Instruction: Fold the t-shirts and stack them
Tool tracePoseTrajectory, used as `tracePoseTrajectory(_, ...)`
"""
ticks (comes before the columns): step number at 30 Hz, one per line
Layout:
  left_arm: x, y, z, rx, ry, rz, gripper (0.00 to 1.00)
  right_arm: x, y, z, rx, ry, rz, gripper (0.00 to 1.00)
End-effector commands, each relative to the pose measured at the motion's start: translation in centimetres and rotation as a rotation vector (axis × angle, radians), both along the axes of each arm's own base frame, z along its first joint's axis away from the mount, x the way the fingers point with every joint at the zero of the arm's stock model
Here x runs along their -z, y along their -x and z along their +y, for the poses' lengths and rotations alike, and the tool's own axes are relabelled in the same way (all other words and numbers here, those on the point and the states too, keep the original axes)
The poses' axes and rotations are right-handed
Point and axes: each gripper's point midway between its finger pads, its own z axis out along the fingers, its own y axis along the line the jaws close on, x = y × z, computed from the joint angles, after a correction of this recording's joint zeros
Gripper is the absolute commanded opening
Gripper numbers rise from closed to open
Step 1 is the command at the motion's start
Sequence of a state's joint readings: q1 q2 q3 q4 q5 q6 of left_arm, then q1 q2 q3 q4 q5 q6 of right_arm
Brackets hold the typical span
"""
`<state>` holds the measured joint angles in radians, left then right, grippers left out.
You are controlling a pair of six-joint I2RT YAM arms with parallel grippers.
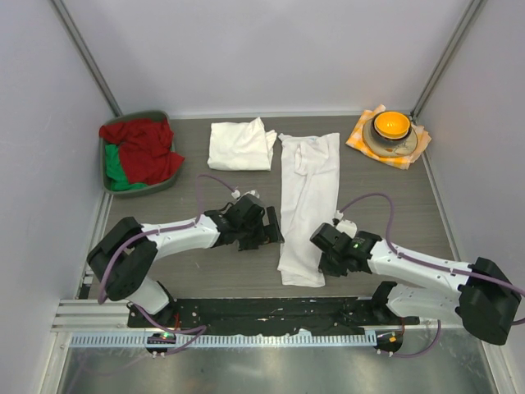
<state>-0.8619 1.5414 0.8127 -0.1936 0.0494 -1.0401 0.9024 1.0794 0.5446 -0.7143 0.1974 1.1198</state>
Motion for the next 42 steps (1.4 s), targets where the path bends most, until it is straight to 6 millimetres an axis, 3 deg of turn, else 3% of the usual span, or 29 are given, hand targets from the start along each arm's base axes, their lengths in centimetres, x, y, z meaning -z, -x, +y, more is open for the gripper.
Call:
tracePoseTrajectory(1, -1.2, -0.2, 0.0, -0.002, 0.021, -0.038, 0.98, -1.4, -0.6, -0.4, 0.018, 0.013, -0.042, 0.09)
tracePoseTrajectory(7, -1.5, -0.2, 0.2, -0.005, 0.021, -0.042, 0.98, -2.8, 0.1, -2.3, 0.056, 0.030, -0.066, 0.04)
tracePoseTrajectory(12, -1.5, -0.2, 0.4, -0.010, 0.020, -0.044, 0.98, -2.6, 1.8, -4.0, 0.106, 0.016, -0.044, 0.10)
tracePoseTrajectory(13, -1.5, -0.1, 0.4, -0.013, 0.022, -0.043, 0.98, -2.4, 2.1, -4.2, 0.111, 0.009, -0.038, 0.18)
tracePoseTrajectory(14, -1.5, -0.1, 0.4, -0.014, 0.025, -0.044, 0.98, -2.3, 2.3, -4.3, 0.121, 0.002, -0.034, 0.33)
tracePoseTrajectory(16, -1.5, 0.0, 0.4, -0.015, 0.025, -0.040, 0.98, -2.6, 2.2, -4.2, 0.124, -0.018, -0.048, 0.43)
tracePoseTrajectory(17, -1.6, 0.0, 0.3, -0.016, 0.033, -0.040, 0.98, -2.9, 2.1, -4.2, 0.121, -0.017, -0.056, 0.57)
tracePoseTrajectory(20, -2.0, 0.0, 0.0, -0.014, 0.046, -0.040, 0.98, -4.6, 0.9, -3.7, 0.109, -0.011, -0.104, 0.66)
tracePoseTrajectory(24, -1.7, 0.0, -0.2, -0.012, 0.038, -0.036, 0.98, -5.7, -0.5, -2.2, 0.060, -0.005, -0.129, 0.67)
tracePoseTrajectory(31, -1.2, 0.2, 0.1, -0.018, 0.031, -0.029, 0.98, -4.9, -1.5, 1.5, 0.001, -0.060, -0.112, 0.59)
tracePoseTrajectory(42, -1.1, 0.4, 0.7, -0.027, 0.019, -0.034, 0.98, -2.9, -0.9, 3.4, -0.055, -0.026, -0.081, 0.53)
